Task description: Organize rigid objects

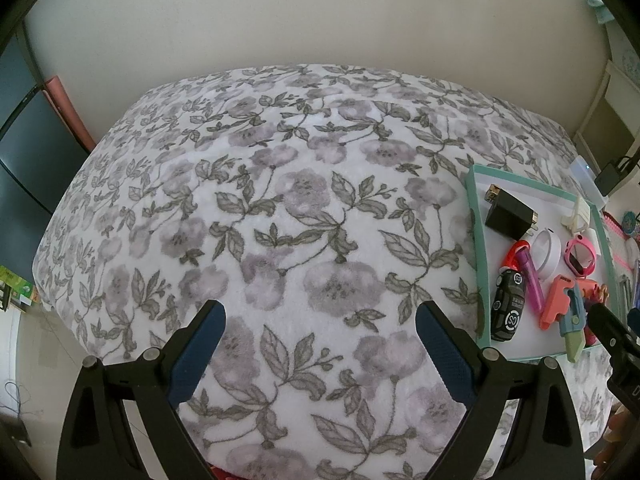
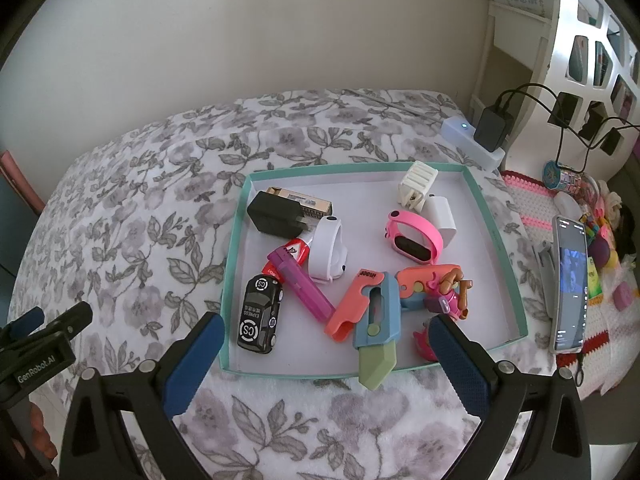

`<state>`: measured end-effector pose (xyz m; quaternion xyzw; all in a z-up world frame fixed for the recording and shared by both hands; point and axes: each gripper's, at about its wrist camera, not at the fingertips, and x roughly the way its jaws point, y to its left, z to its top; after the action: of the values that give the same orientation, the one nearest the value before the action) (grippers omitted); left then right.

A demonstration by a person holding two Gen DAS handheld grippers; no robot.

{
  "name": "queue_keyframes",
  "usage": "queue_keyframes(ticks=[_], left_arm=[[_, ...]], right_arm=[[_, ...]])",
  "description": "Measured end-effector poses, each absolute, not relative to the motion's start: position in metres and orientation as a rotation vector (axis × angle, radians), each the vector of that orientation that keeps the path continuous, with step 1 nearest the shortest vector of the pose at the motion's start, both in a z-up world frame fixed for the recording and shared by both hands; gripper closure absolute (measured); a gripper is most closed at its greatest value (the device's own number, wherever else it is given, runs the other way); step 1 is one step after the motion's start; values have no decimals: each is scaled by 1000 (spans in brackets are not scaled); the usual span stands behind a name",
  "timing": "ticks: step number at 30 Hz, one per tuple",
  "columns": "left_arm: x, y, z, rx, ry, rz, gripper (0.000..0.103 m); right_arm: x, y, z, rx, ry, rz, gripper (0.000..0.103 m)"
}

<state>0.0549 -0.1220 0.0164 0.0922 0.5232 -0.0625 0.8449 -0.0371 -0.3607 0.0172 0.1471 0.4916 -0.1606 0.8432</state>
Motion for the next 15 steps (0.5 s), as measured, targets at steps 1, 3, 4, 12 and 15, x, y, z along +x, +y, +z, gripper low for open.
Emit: queue_keyframes(ticks=[1,3,4,12,15], left_arm=[[55,-122,16,195,1104,-132,7],[55,-123,16,194,1104,-131,7],[55,-122,16,196,1104,-132,7],[55,-121,17,196,1104,-131,7],[55,-121,17,196,1103,-131,7]], right_arm=[[-37,-361,17,310,1038,-340,0],[-37,-360,17,311,1037,-340,0],[-37,-360,17,312,1037,-340,0],[-37,-361,17,311,1038,-340,0],[-37,-361,17,311,1038,-339,0]])
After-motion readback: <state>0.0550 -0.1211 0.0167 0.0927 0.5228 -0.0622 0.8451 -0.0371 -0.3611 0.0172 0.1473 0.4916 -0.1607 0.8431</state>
